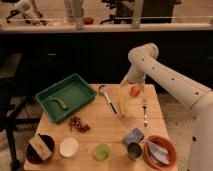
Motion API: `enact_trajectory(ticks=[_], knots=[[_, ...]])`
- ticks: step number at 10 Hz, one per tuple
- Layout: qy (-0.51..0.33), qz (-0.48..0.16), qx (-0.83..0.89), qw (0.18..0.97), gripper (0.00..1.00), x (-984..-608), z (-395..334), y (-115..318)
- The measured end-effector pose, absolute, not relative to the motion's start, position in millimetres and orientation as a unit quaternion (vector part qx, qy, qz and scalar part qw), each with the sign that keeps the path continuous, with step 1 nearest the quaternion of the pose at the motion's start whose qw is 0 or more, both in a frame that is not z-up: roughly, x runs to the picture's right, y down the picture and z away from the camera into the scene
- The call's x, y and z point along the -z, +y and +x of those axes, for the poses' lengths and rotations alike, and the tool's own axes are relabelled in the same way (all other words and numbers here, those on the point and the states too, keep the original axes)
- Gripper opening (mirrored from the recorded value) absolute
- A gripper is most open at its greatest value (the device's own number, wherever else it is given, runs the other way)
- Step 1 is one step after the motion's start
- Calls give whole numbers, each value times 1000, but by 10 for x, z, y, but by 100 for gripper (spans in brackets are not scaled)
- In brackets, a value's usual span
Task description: Place apple in paper cup
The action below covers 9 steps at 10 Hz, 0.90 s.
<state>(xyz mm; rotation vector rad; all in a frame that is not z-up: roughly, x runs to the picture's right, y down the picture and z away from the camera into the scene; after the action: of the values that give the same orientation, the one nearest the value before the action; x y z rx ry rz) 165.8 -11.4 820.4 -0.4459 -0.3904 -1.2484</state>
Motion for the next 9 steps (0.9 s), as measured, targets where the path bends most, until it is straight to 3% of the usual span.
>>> enact_trajectory(ticks=[9], knots=[[-176, -204, 578, 770, 80, -8356, 1679, -226]])
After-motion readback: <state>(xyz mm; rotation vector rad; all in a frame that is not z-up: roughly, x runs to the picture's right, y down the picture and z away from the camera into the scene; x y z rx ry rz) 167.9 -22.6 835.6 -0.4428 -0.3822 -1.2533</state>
